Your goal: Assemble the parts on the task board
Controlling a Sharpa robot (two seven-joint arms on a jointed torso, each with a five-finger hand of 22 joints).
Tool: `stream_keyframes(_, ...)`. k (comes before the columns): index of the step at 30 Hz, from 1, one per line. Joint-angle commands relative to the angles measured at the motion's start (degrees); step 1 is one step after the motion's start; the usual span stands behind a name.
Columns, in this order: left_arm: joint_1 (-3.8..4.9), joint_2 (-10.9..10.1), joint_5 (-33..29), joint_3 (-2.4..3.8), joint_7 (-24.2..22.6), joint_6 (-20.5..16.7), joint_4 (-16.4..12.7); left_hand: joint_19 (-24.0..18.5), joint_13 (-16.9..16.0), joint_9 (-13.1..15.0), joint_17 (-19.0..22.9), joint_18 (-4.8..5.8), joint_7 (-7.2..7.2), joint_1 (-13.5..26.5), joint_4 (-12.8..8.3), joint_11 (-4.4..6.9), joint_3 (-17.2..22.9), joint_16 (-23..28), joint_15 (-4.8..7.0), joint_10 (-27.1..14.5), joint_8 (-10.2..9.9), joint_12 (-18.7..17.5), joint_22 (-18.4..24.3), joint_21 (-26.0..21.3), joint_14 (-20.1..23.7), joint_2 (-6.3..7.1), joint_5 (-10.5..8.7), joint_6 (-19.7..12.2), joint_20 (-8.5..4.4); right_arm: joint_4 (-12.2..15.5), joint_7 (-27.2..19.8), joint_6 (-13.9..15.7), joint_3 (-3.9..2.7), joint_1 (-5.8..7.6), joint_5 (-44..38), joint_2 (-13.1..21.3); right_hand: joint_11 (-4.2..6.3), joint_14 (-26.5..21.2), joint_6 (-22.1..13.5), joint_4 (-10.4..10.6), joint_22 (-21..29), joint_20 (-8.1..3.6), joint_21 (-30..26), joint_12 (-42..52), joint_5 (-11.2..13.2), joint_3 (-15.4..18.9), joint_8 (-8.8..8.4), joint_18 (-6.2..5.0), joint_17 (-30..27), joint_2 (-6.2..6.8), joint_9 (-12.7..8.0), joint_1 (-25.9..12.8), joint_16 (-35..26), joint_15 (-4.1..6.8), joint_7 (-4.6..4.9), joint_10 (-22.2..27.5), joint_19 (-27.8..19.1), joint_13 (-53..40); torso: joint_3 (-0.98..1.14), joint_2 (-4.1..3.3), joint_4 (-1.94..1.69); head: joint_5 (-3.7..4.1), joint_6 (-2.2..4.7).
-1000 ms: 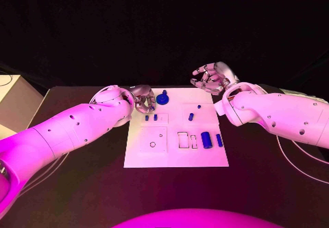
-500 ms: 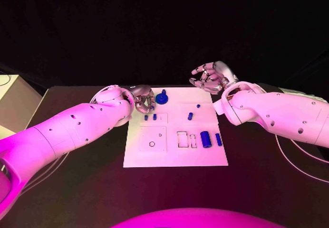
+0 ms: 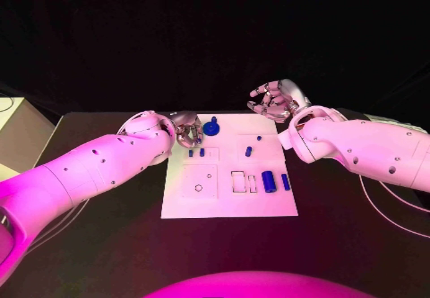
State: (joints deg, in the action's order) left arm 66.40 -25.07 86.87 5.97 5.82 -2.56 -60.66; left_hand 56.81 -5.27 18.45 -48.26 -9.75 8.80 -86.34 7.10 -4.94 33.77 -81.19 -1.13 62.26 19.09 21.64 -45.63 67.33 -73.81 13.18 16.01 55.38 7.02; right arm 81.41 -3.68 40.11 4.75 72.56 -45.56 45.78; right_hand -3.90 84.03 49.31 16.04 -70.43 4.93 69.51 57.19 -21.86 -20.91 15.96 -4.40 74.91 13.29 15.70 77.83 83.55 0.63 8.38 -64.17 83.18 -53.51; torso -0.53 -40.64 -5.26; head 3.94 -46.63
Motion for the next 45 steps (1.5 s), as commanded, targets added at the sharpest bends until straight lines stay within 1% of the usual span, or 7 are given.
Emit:
stream_keyframes(1, -0.79, -0.26, 0.45, -0.42, 0.40, 2.49, -0.61, -1.12, -0.08, -0.21, 1.17, -0.17, 0.15, 0.74, -0.38, -0.44, -0.14, 0.23, -0.26, -0.74, -1.29, -1.08, 1.03, -0.72, 0.98, -0.06, -0.35, -1.07, 0.10, 0.01, -0.58, -0.61, -0.03, -0.04, -0.14, 0.01, 0.36, 3.10, 0.20, 0.01, 0.05, -0.34, -0.22, -0.16, -0.28, -0.20, 0.21, -0.45, 2.92, 0.22, 0.05, -0.41, -0.02, 0.44, 0.30, -0.03, 0.07, 0.05, -0.08, -0.01, -0.02, 0.01, 0.10)
stream_keyframes(8, -0.98, -0.59, 0.44, -0.43, 0.74, 1.55, -1.22, -2.17, 0.00, -0.81, 2.78, -0.39, 0.47, 0.94, -0.83, -0.93, 0.26, 0.46, -0.66, -2.09, -3.52, -2.67, 2.08, -1.33, 2.11, 0.26, -0.26, -3.35, 0.31, -0.02, -0.54, -0.57, -0.03, -0.06, -0.14, 0.15, 0.36, 3.10, 0.20, 0.01, 0.05, -0.34, -0.22, -0.16, -0.28, -0.20, 0.21, -0.45, 2.92, 0.22, 0.05, -0.41, -0.02, 0.44, 0.30, -0.03, 0.07, 0.05, -0.09, -0.04, -0.02, -0.02, 0.14)
stream_keyframes(16, -1.10, -0.75, 0.47, -0.41, 1.11, 0.49, -1.65, -2.60, -0.02, -1.02, 3.59, -0.50, 0.42, 1.07, -0.95, -1.04, 0.32, 0.59, -0.76, -2.35, -4.18, -2.97, 2.54, -1.55, 2.58, 0.45, -0.27, -4.07, 0.38, -0.06, -0.52, -0.59, -0.03, -0.07, -0.14, 0.19, 0.36, 3.11, 0.16, 0.00, 0.09, -0.35, -0.27, -0.28, -0.29, -0.24, 0.22, -0.46, 2.94, 0.24, 0.06, -0.45, -0.02, 0.45, 0.30, 0.01, 0.09, 0.24, -0.08, -0.01, 0.01, -0.01, 0.11)
stream_keyframes(25, -1.14, -0.91, 0.66, -0.39, 1.91, 0.08, -1.71, -3.00, -0.16, -1.59, 4.43, -0.57, 0.28, 1.38, -1.09, -1.26, 0.39, 0.68, -0.97, -2.76, -5.83, -3.44, 2.90, -1.74, 3.24, 0.84, -0.29, -6.08, 0.59, -0.09, -0.51, -0.61, -0.03, -0.10, -0.14, 0.23, 0.36, 3.11, 0.16, 0.00, 0.09, -0.35, -0.27, -0.28, -0.29, -0.24, 0.22, -0.46, 2.94, 0.24, 0.06, -0.45, -0.02, 0.45, 0.30, 0.01, 0.09, 0.24, -0.05, -0.03, 0.01, -0.01, 0.13)
stream_keyframes(27, -1.15, -0.93, 0.70, -0.39, 2.04, -0.09, -1.71, -3.07, -0.25, -1.85, 4.58, -0.59, -0.02, 1.39, -1.16, -1.28, 0.43, 0.66, -1.00, -2.70, -6.48, -3.47, 2.98, -1.77, 3.34, 0.88, -0.28, -6.97, 0.64, -0.10, -0.51, -0.62, -0.03, -0.10, -0.14, 0.24, 0.36, 3.11, 0.16, 0.00, 0.09, -0.35, -0.27, -0.28, -0.29, -0.24, 0.22, -0.46, 2.94, 0.24, 0.06, -0.45, -0.02, 0.45, 0.30, 0.01, 0.09, 0.24, -0.04, -0.03, 0.02, -0.02, 0.15)
stream_keyframes(34, -1.15, -0.98, 0.76, -0.32, 2.42, -1.04, -1.51, -3.08, -0.28, -1.92, 4.74, -0.60, 0.00, 1.40, -1.17, -1.28, 0.43, 0.67, -1.00, -2.69, -6.66, -3.47, 3.00, -1.78, 3.41, 0.88, -0.28, -7.21, 0.65, -0.13, -0.49, -0.63, -0.03, -0.14, -0.14, 0.23, 0.36, 3.11, 0.16, 0.00, 0.09, -0.35, -0.27, -0.28, -0.29, -0.24, 0.22, -0.46, 2.94, 0.24, 0.06, -0.45, -0.02, 0.45, 0.30, 0.01, 0.09, 0.24, -0.05, -0.03, 0.04, -0.03, 0.30)
stream_keyframes(45, -1.14, -0.80, 0.78, -0.03, 2.57, -2.15, -0.23, -3.28, -0.33, -2.36, 5.18, -0.63, -0.29, 1.46, -1.24, -1.64, 0.40, 0.65, -1.28, -3.65, -7.76, -3.90, 3.26, -1.87, 3.70, 0.98, -0.24, -8.64, 0.86, -0.14, -0.45, -0.68, -0.03, -0.19, -0.14, 0.21, 0.36, 3.11, 0.16, 0.00, 0.09, -0.35, -0.27, -0.28, -0.29, -0.24, 0.22, -0.46, 2.94, 0.24, 0.06, -0.45, -0.02, 0.45, 0.30, 0.01, 0.09, 0.24, -0.03, -0.03, 0.02, 0.00, 0.43)
